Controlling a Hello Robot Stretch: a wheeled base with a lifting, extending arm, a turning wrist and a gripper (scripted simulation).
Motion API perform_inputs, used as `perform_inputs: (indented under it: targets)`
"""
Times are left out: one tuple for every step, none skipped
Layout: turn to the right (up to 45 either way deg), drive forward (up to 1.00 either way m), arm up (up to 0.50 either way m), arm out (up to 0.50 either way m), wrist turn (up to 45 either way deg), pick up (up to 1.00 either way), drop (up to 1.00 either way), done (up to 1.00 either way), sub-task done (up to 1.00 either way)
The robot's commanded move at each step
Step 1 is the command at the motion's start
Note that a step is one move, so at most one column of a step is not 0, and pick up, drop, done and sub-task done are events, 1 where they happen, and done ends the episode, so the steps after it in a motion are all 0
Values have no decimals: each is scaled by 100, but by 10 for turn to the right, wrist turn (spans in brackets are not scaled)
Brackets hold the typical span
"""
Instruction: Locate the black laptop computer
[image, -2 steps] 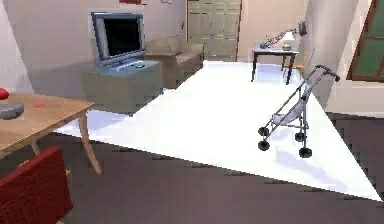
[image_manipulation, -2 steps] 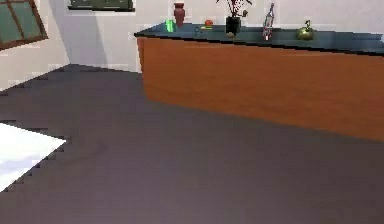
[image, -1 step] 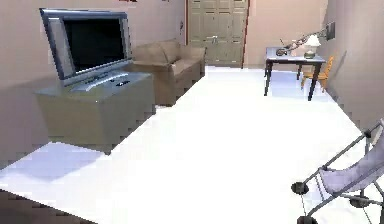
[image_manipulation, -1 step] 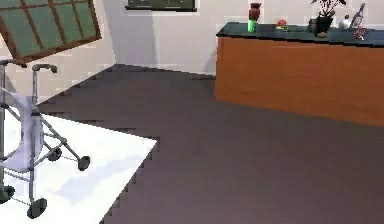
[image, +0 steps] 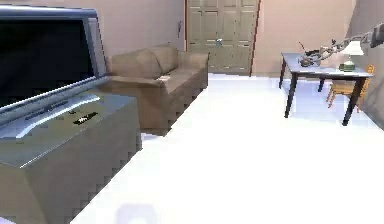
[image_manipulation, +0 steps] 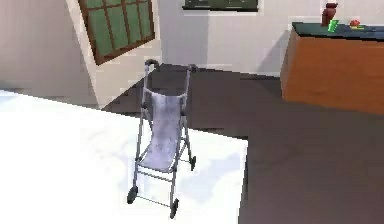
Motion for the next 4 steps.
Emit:
perform_inputs:
  targets:
    - [450,0,0,0,0,0,0,0,0]
    - [0,5,0,0,0,0,0,0,0]
    - [-300,0,0,0,0,0,0,0,0]
    - [0,100,0,0,0,0,0,0,0]
